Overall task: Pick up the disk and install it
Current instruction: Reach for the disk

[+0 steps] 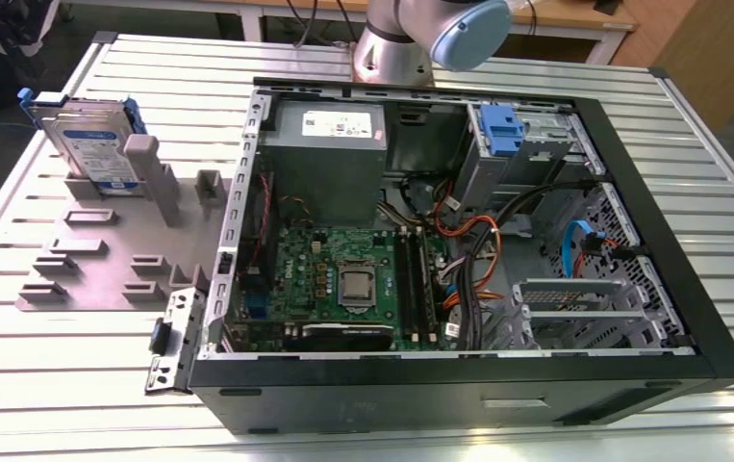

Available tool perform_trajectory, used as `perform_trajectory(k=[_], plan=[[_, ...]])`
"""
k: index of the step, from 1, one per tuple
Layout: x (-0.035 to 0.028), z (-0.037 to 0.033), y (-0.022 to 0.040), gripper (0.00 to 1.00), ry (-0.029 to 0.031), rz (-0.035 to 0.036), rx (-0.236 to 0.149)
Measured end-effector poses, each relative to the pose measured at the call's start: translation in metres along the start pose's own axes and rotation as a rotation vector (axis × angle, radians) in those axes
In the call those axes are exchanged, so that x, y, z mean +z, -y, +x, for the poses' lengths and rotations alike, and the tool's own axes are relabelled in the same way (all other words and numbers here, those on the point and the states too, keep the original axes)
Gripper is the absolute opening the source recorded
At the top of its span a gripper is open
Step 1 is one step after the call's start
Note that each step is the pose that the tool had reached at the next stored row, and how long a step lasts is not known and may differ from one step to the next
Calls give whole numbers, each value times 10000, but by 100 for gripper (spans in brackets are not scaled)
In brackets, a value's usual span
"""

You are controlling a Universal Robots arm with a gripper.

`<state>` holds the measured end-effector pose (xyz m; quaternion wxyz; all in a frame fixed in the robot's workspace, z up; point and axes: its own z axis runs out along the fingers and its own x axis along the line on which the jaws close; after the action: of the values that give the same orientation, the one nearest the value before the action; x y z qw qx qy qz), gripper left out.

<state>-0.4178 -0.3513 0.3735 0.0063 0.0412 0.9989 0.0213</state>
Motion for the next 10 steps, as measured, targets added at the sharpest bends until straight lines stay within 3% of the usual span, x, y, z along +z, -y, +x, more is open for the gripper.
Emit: perform_trajectory(k=[10], plan=[[41,81,-59,11,-57,5,20]])
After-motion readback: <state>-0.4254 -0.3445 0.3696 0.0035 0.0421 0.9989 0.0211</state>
